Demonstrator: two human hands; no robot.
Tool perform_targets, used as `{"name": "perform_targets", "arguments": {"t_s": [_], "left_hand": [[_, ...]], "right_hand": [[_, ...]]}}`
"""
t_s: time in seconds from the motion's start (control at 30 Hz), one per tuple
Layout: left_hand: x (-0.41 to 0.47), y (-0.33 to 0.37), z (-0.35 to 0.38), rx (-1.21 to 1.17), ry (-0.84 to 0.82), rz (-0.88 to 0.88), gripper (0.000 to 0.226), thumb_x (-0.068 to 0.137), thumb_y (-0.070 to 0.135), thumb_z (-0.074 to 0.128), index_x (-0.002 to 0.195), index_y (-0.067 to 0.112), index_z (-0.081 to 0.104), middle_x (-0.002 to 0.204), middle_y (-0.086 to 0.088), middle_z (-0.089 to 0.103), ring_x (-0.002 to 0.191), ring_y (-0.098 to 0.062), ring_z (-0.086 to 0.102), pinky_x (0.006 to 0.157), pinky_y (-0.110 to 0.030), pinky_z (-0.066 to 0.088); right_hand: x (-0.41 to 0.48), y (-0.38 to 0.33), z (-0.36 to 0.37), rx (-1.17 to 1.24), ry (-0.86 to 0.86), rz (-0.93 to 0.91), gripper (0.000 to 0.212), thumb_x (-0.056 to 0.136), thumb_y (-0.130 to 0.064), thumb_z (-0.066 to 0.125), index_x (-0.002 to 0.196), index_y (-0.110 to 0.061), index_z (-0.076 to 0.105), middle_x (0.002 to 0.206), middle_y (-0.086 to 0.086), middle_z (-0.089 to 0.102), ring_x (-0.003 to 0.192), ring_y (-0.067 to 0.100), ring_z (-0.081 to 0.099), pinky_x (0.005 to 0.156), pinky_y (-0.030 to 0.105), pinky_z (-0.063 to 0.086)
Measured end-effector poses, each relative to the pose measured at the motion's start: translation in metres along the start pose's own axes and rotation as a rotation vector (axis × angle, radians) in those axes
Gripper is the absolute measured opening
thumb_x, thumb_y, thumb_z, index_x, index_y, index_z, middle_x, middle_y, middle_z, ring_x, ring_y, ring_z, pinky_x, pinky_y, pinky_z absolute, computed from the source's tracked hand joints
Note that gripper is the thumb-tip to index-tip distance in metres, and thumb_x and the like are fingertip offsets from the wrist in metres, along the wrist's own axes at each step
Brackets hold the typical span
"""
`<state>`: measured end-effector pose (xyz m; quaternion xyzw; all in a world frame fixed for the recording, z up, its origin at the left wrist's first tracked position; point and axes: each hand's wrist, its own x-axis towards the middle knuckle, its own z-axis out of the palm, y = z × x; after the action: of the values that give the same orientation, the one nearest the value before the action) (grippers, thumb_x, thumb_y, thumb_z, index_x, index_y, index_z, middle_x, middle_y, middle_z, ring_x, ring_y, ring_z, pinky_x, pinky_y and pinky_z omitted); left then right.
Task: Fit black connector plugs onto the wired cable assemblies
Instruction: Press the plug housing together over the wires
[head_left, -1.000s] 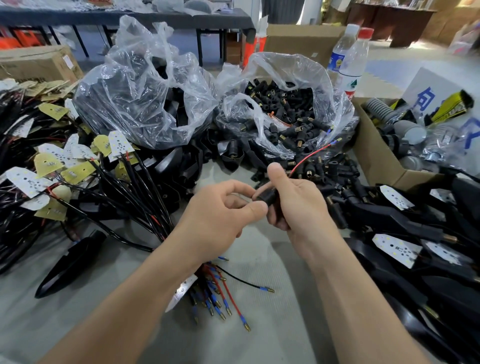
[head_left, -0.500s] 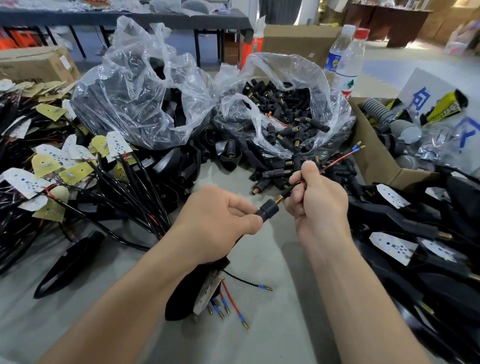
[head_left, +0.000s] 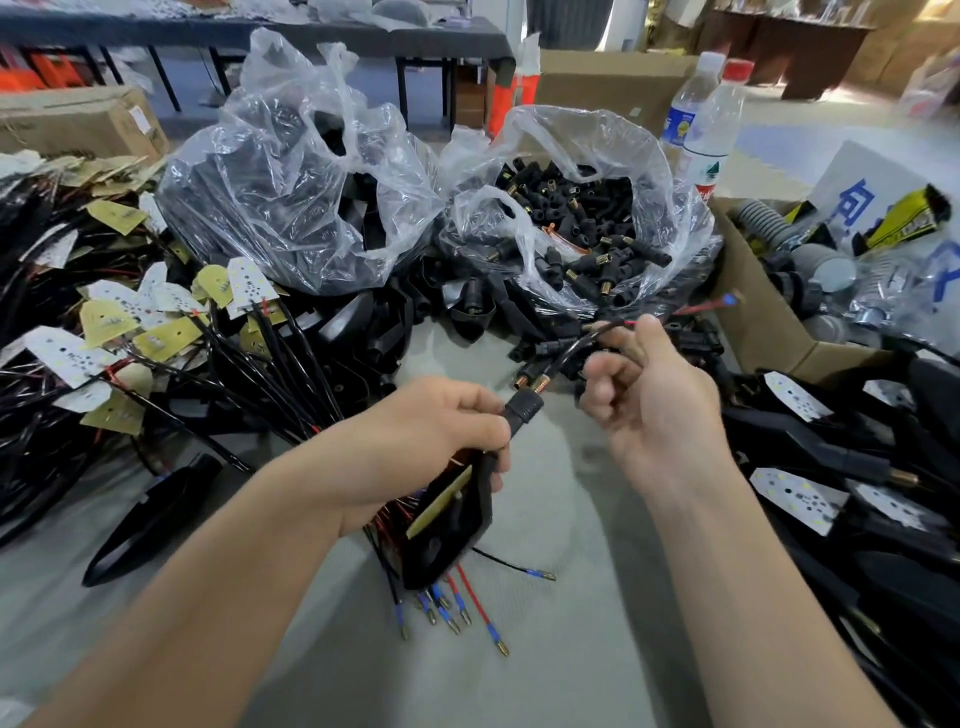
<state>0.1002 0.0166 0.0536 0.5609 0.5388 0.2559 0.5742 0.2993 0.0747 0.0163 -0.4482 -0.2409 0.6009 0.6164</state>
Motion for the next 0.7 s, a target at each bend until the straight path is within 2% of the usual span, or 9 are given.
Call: {"name": "perform_targets", "arguments": {"t_s": [0.1,0.17,0.3,0.33,0.4,0.47,0.57,0.63,0.7], "left_hand": [[0.01,-0.008,0.001,0.003,0.145,0.025,0.011,0.101,0.01,0.057,0.095,0.01,0.065,0.07,-0.001,0.064,0.065,-0.017,0.069,0.065,-0.02,0.055],[0.017,-0.015,0.001,0.121,0.244,0.07,0.011,0.099,0.015,0.06,0.091,0.018,0.068,0.065,0.002,0.064,0.063,-0.016,0.069,0.074,-0.029,0.053],[0.02,-0.021,-0.002,0.224,0.329,0.105,0.006,0.078,0.041,0.062,0.081,0.04,0.068,0.06,0.005,0.068,0.058,-0.011,0.068,0.062,-0.029,0.047],[0.021,-0.021,-0.002,0.242,0.31,0.101,0.009,0.075,0.043,0.063,0.082,0.043,0.067,0.061,0.006,0.069,0.058,-0.008,0.068,0.062,-0.028,0.047],[0.021,-0.021,-0.002,0.228,0.304,0.101,0.014,0.069,0.042,0.069,0.082,0.036,0.07,0.063,0.003,0.069,0.056,-0.008,0.065,0.064,-0.028,0.047],[0.02,-0.022,-0.003,0.185,0.335,0.122,0.018,0.066,0.033,0.078,0.082,0.027,0.073,0.065,0.0,0.066,0.057,-0.011,0.06,0.066,-0.03,0.046],[0.019,-0.019,-0.009,0.199,0.346,0.173,0.023,0.07,0.024,0.089,0.09,0.027,0.078,0.081,0.002,0.072,0.066,-0.009,0.058,0.07,-0.026,0.047],[0.014,-0.012,-0.015,0.149,0.274,0.214,0.016,0.08,0.03,0.086,0.091,0.02,0.078,0.08,-0.001,0.073,0.069,-0.009,0.06,0.069,-0.02,0.048],[0.008,-0.009,-0.024,0.094,0.13,0.198,0.035,0.088,0.045,0.073,0.097,0.011,0.077,0.077,-0.002,0.072,0.068,-0.011,0.062,0.065,-0.017,0.05]], "right_hand": [[-0.007,0.006,0.005,-0.512,-0.111,-0.024,0.043,0.1,-0.041,0.057,0.07,-0.014,0.072,0.05,0.005,0.055,0.039,0.013,0.04,0.039,0.021,0.03],[-0.016,0.01,0.012,-0.703,-0.099,-0.234,0.046,0.091,-0.042,0.062,0.055,-0.014,0.066,0.045,0.005,0.05,0.041,0.013,0.04,0.046,0.026,0.032],[-0.035,0.01,0.02,-0.853,-0.071,-0.861,0.009,0.083,-0.017,0.066,0.077,-0.022,0.072,0.07,-0.008,0.066,0.068,0.006,0.061,0.07,0.031,0.05],[-0.041,0.011,0.023,-0.939,-0.107,-0.949,0.024,0.08,-0.007,0.064,0.09,-0.026,0.075,0.085,-0.012,0.069,0.085,0.007,0.065,0.083,0.028,0.051],[-0.047,0.014,0.029,-1.144,-0.26,-0.936,0.047,0.073,-0.001,0.058,0.108,-0.027,0.075,0.107,-0.013,0.067,0.11,0.009,0.056,0.107,0.023,0.038],[-0.049,0.017,0.033,-1.363,-0.379,-0.827,0.049,0.07,-0.005,0.058,0.111,-0.028,0.072,0.105,-0.014,0.067,0.116,0.01,0.049,0.12,0.022,0.014],[-0.047,0.016,0.033,-1.47,-0.358,-0.781,0.038,0.08,-0.006,0.066,0.11,-0.029,0.073,0.094,-0.011,0.068,0.108,0.016,0.054,0.121,0.028,0.013],[-0.045,0.011,0.03,-1.406,-0.322,-0.868,0.029,0.082,-0.008,0.069,0.102,-0.028,0.075,0.09,-0.01,0.069,0.097,0.017,0.053,0.106,0.033,0.031],[-0.047,0.008,0.028,-1.311,-0.282,-0.966,0.027,0.082,-0.006,0.071,0.097,-0.028,0.075,0.092,-0.014,0.068,0.094,0.015,0.051,0.093,0.031,0.033]]}}
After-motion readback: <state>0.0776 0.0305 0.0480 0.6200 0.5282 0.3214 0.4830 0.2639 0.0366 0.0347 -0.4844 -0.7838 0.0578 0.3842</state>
